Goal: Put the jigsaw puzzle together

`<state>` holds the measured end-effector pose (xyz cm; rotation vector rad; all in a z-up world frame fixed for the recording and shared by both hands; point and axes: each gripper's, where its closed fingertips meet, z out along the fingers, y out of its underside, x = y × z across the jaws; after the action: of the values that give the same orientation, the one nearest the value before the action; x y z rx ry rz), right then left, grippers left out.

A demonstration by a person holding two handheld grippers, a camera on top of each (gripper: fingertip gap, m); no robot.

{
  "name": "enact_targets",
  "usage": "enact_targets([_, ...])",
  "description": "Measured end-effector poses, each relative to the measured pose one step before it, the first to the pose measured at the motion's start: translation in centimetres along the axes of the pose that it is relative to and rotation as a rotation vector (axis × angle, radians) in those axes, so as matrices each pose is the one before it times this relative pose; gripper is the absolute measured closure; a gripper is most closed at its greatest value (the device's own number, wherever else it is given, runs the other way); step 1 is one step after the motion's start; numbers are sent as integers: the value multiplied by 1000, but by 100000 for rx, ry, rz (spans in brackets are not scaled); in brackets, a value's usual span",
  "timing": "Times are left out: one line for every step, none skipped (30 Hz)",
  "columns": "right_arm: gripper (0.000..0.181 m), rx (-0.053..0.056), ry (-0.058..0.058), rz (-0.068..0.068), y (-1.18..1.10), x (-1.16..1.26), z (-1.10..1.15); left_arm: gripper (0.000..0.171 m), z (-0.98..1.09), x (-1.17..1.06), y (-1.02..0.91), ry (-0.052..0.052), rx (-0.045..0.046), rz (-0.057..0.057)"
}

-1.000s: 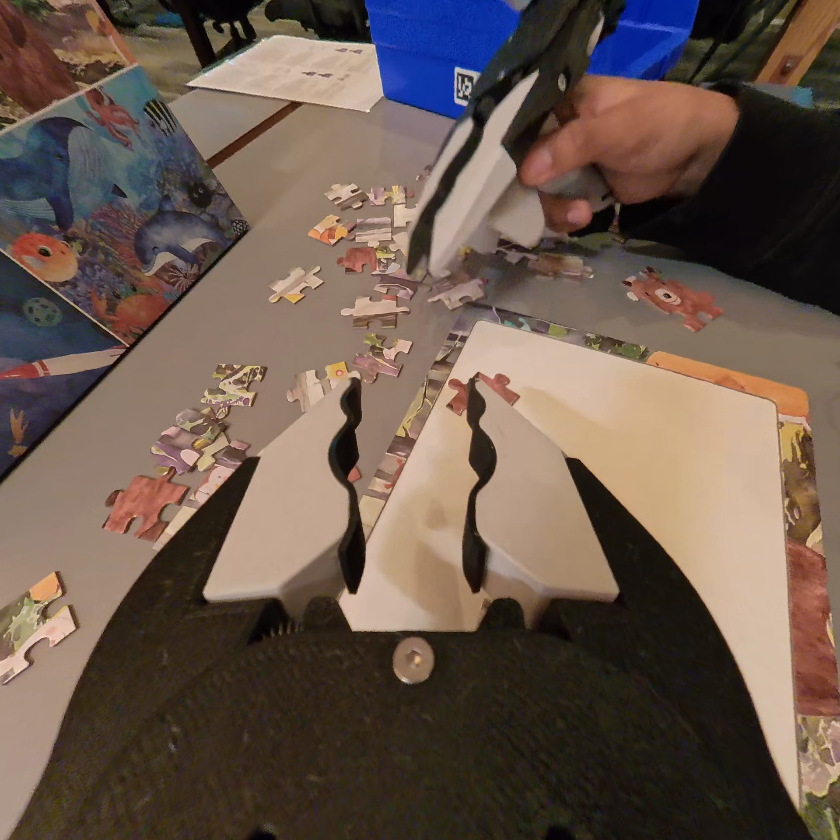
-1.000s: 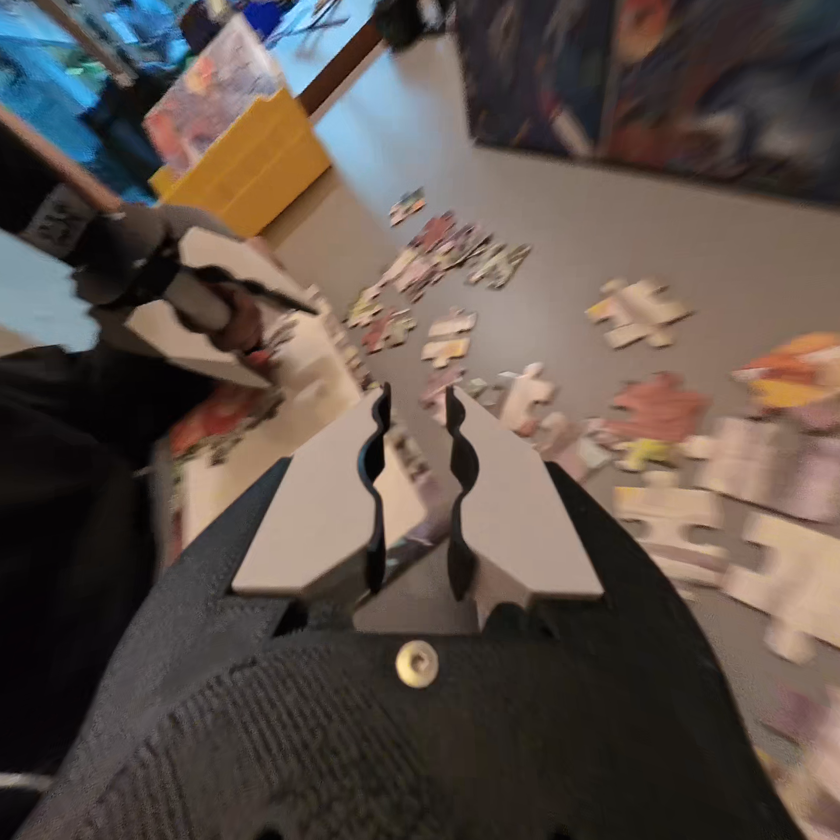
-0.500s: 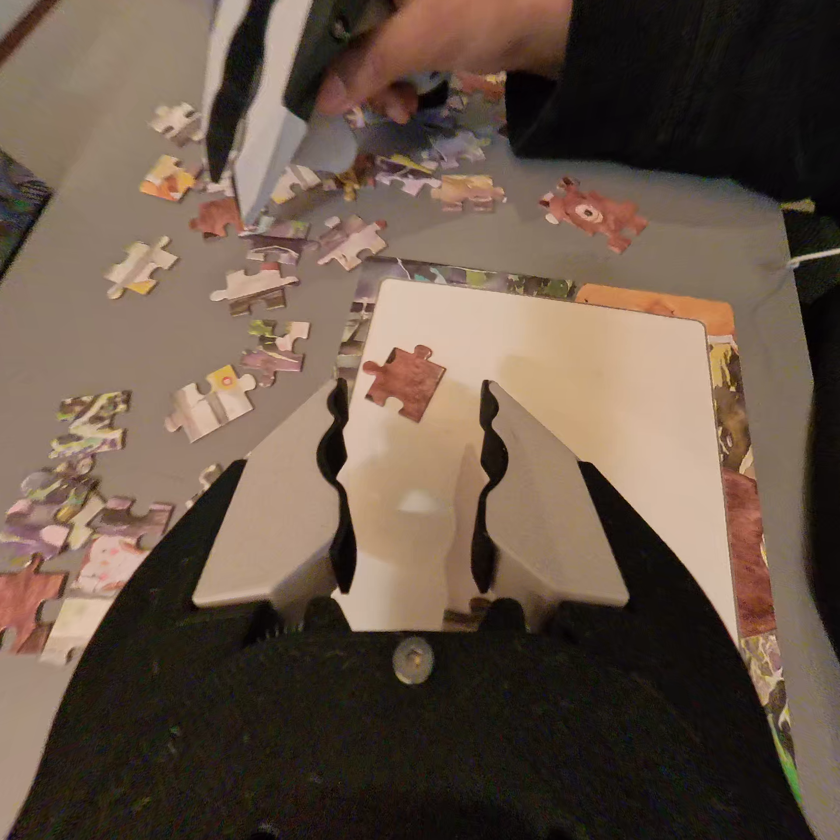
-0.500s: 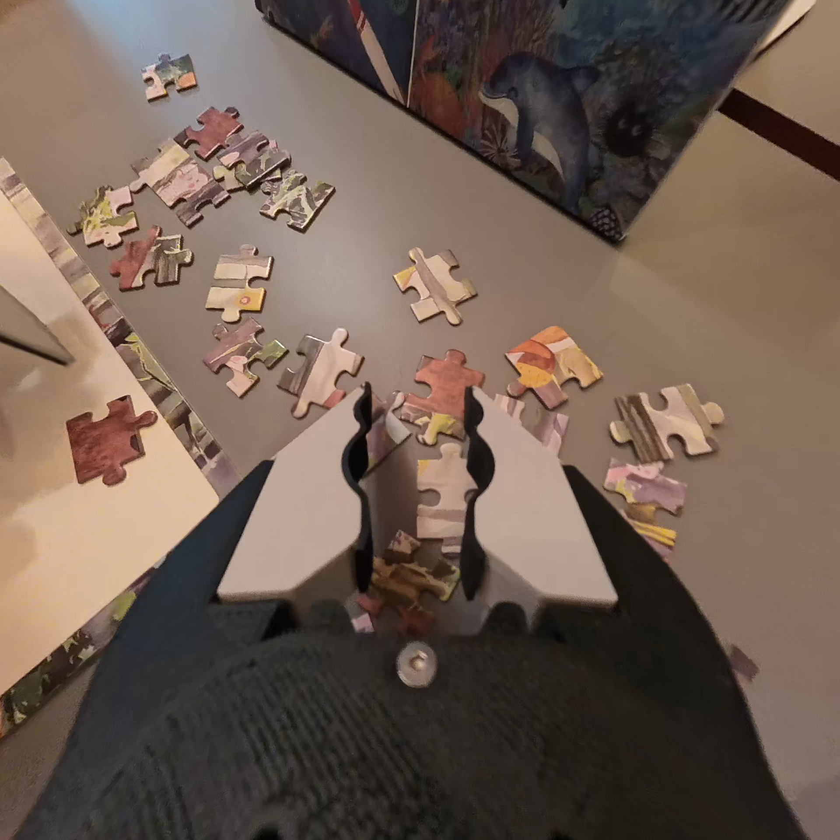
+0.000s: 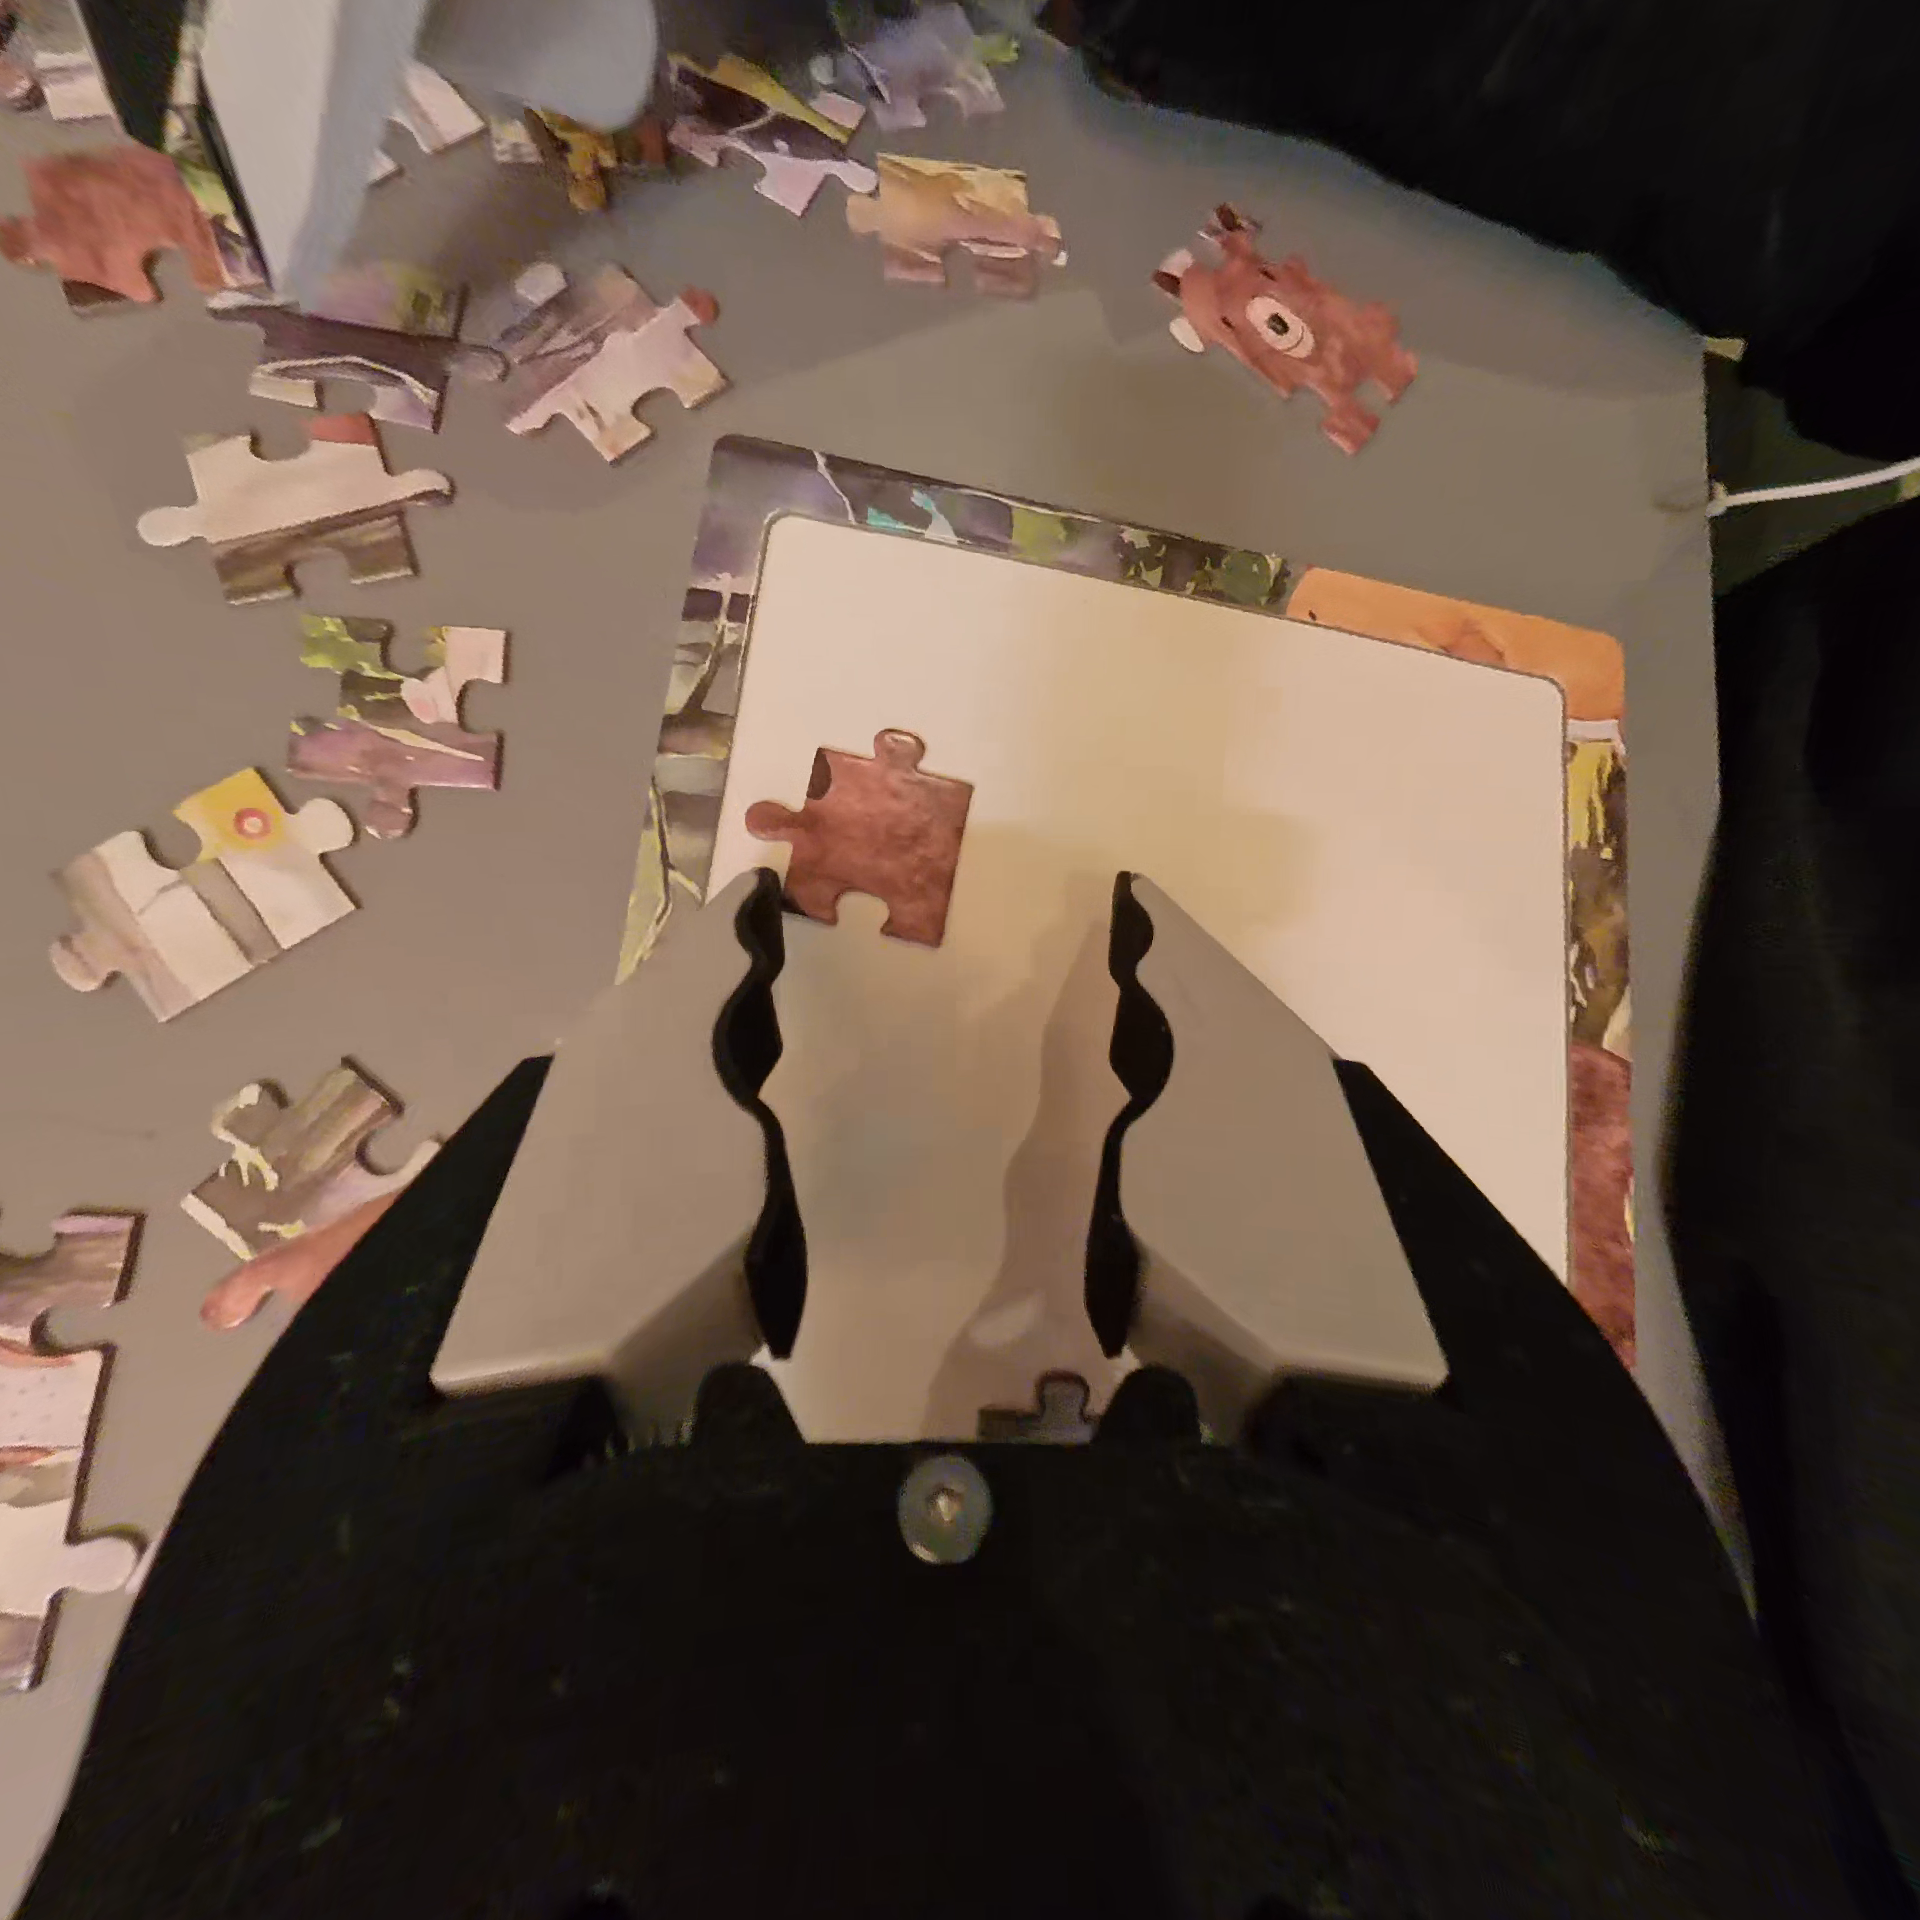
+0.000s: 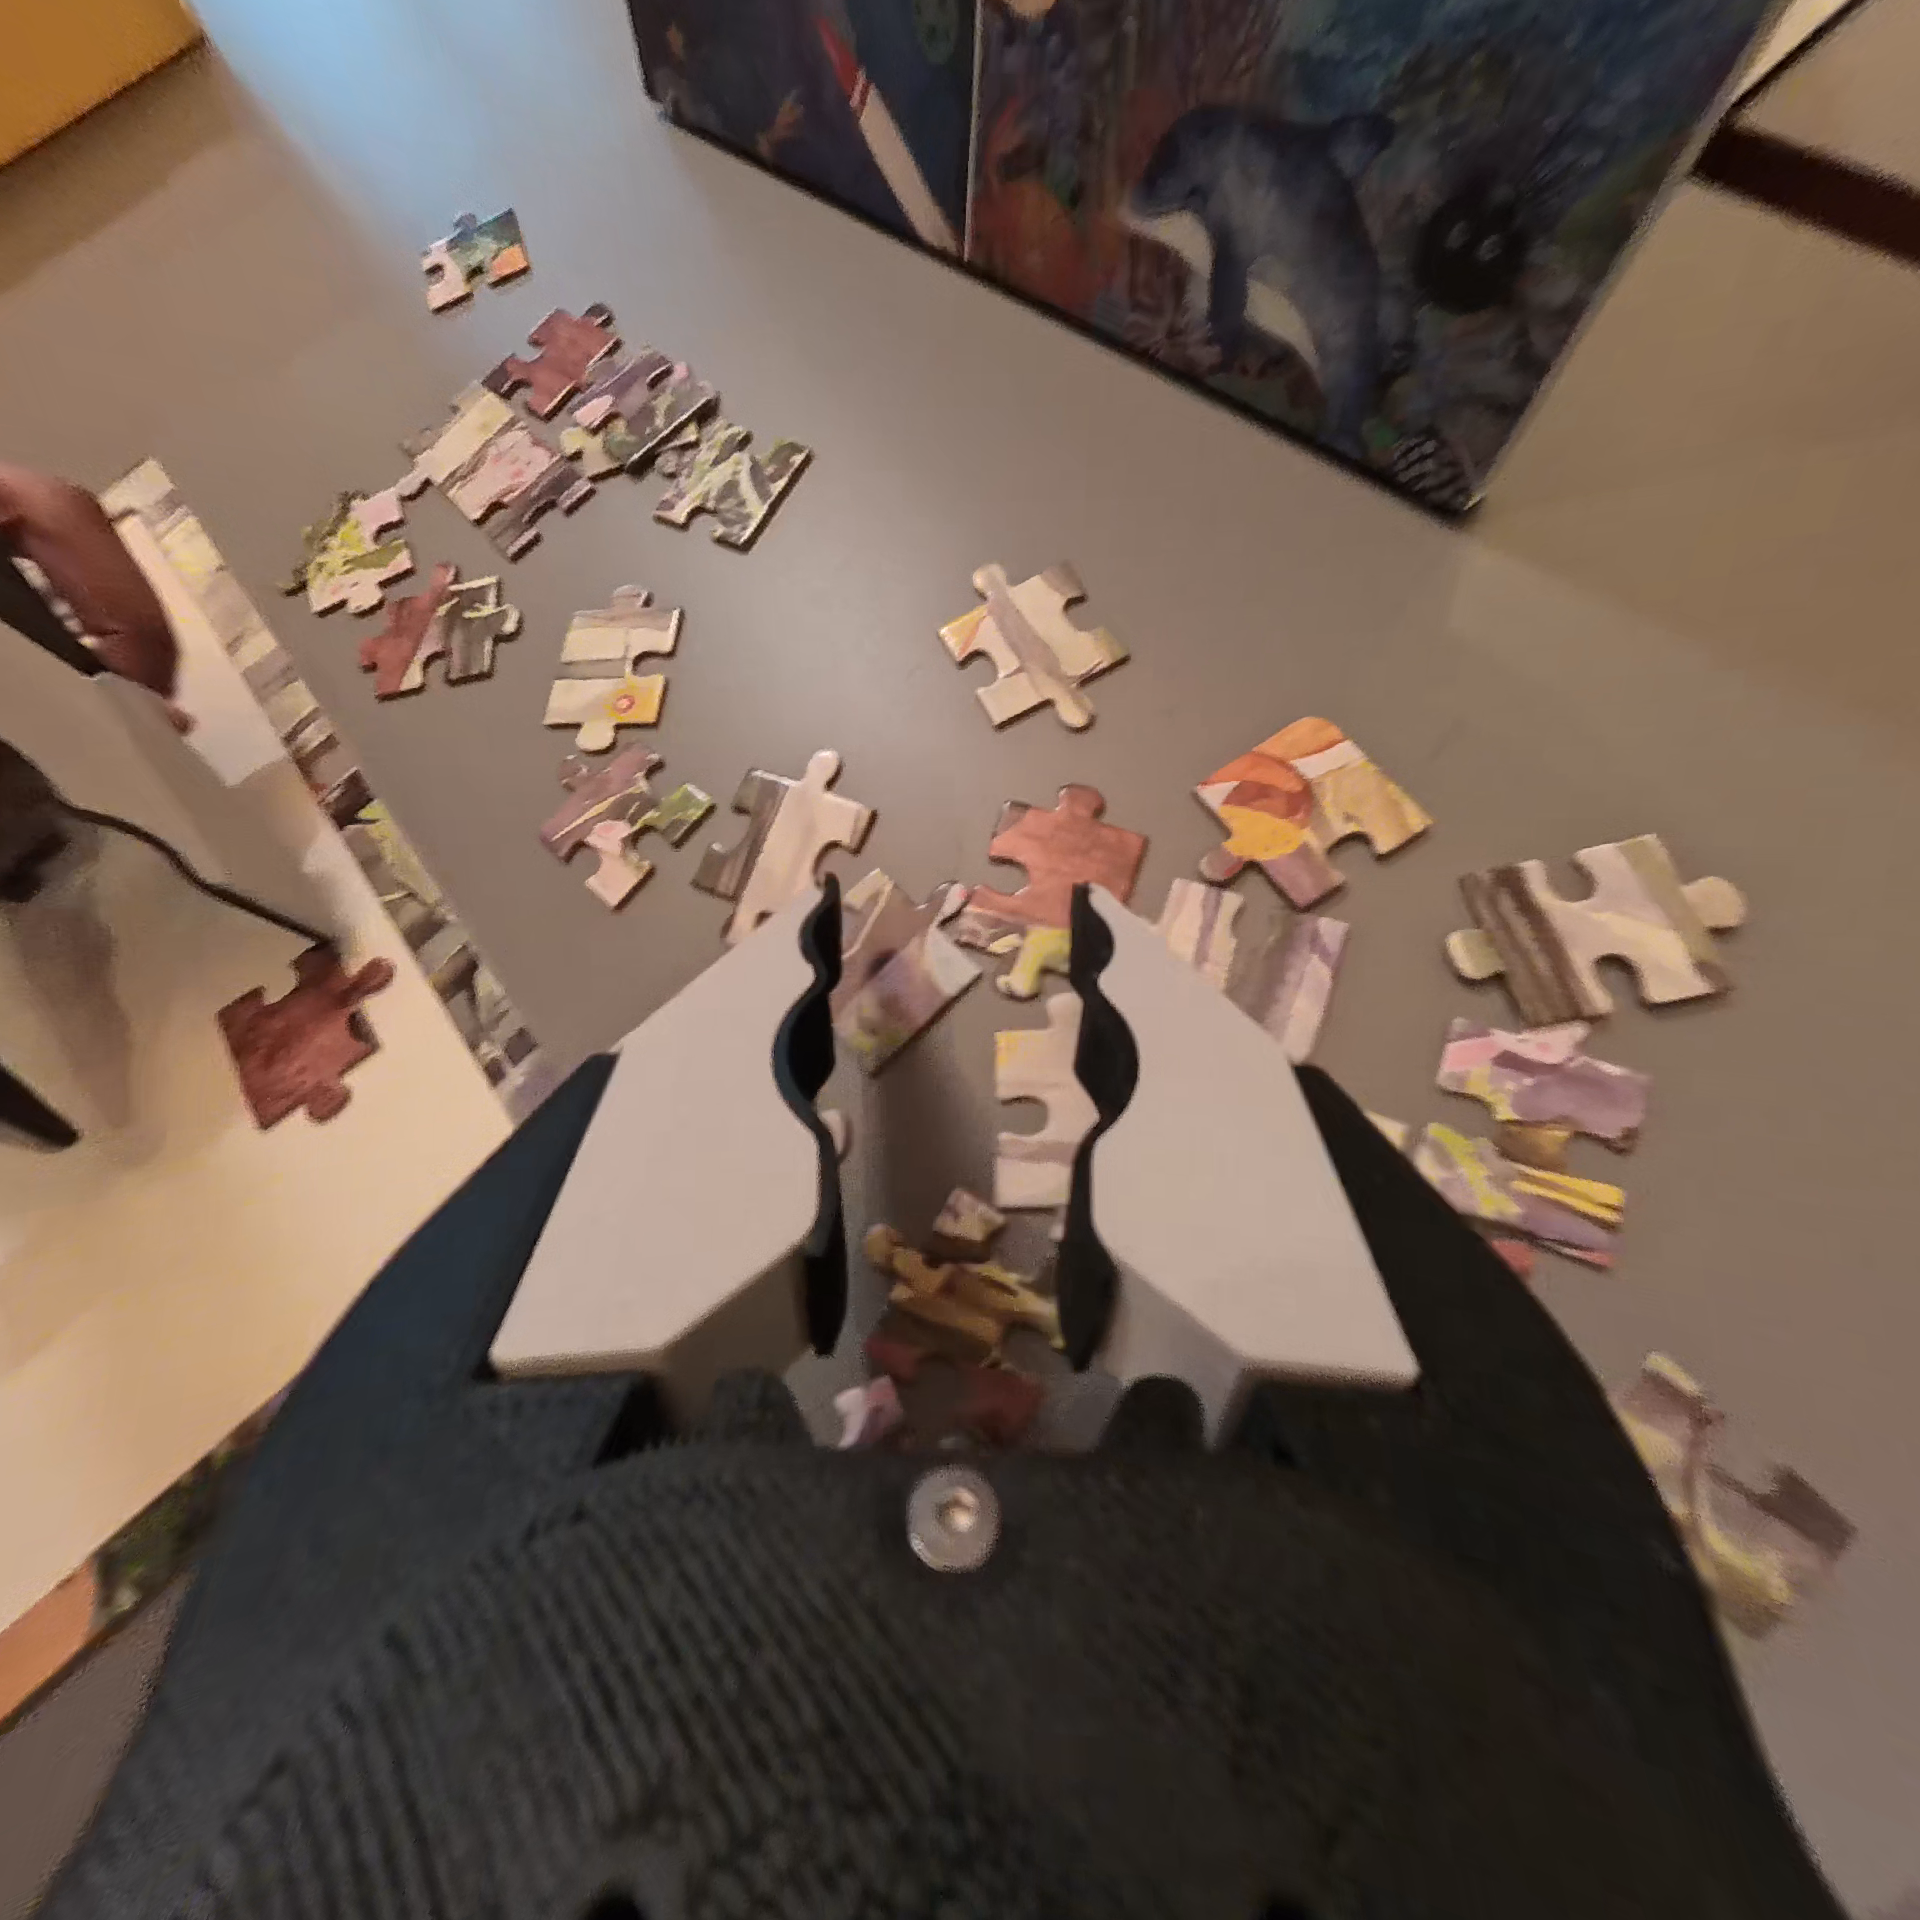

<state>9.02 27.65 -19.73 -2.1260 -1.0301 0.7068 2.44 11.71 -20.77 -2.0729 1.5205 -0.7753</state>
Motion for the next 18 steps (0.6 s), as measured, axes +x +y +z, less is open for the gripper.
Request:
enact_targets([138, 1330, 2633, -1637, -269, 503, -79, 112, -197, -65, -81, -226, 507, -186])
enact_targets([138, 542, 2449, -1665, -157, 480, 26, 113, -191, -164, -243, -842, 1429, -209])
enact_targets([138, -165, 1605, -1526, -9, 325, 151, 114, -175, -123, -346, -657, 2077, -140])
enact_targets([137, -748, 744, -1070, 101, 159, 270, 115, -109, -103, -332, -513, 2083, -202])
enact_targets([135, -1195, 578, -596, 145, 88, 322, 115, -45, -87, -238, -428, 1445, -206])
enact_targets([135, -1456, 804, -679, 182, 81, 346, 115, 23, -42, -124, -334, 848, 63])
enact_targets([137, -1198, 837, -1185, 109, 21, 332, 115, 66, 24, -36, -177, 417, 303])
enact_targets([137, -405, 1430, -1441, -5, 21, 238, 115, 89, 71, 23, -24, -18, 467])
enact_targets([139, -242, 2416, -1445, -8, 126, 155, 115, 81, 115, 51, 76, -204, 483])
enact_targets([142, 83, 1291, -326, -54, 16, 68, 115, 80, 122, 51, 93, -210, 411])
enact_targets([145, 471, 472, 1710, -77, -19, 74, 115, 79, 115, 38, 51, -244, 356])
enact_targets([151, 359, 1179, 1776, -37, 147, 25, 115, 61, 86, 36, 1, -228, 336])
enact_targets([152, -198, 413, 917, 15, 51, -16, 115, 60, 65, 27, -17, -164, 300])
enact_targets([152, -409, 51, 890, 20, 4, -34, 115, 35, 35, 17, -50, -158, 222])
enact_targets([152, -390, 215, 869, 6, 15, -21, 115, 22, -7, 29, -184, -49, 115])
enact_targets([152, -232, 502, 287, 4, 10, 2, 115, 9, -37, -5, -248, 134, -17])
enact_targets([152, -194, 738, -373, -1, 12, 5, 115, -21, -44, -11, -216, 178, -194])
enact_targets([153, -258, 694, -514, 7, 1, 1, 115, -31, -57, -22, -246, 235, -229])
